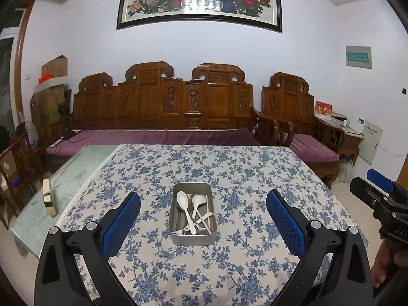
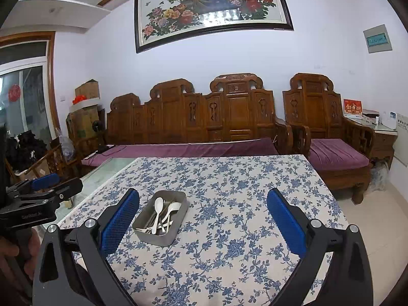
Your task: Organize utensils
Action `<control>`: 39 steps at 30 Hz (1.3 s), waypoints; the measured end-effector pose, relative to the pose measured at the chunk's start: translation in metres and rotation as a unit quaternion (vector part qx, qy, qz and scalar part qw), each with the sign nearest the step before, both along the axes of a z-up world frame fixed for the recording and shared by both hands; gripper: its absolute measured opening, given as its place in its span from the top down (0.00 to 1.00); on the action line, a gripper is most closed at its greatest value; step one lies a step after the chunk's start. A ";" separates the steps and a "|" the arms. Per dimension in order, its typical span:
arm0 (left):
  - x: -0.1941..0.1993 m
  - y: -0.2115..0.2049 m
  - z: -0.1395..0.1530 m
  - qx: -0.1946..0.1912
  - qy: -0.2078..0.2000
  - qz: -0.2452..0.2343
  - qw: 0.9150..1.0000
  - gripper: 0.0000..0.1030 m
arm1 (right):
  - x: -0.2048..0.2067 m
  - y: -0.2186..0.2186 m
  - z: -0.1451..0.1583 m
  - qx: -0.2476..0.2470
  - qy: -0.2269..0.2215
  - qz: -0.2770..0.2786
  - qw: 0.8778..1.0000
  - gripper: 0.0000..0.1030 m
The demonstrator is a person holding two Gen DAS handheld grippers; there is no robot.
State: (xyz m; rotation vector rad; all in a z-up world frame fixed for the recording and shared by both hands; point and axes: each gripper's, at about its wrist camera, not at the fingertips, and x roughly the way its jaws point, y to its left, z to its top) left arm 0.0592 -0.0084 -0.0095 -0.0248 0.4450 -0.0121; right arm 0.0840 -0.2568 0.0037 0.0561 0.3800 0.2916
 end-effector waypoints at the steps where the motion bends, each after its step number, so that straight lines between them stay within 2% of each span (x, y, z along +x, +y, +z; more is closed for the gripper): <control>1: 0.001 -0.001 0.001 0.000 0.000 0.000 1.000 0.07 | 0.000 0.001 0.000 0.000 0.000 0.000 1.000 0.02; 39: -0.002 -0.005 0.005 0.003 -0.006 -0.005 1.000 0.07 | 0.000 0.004 -0.002 0.002 0.003 0.002 1.000 0.02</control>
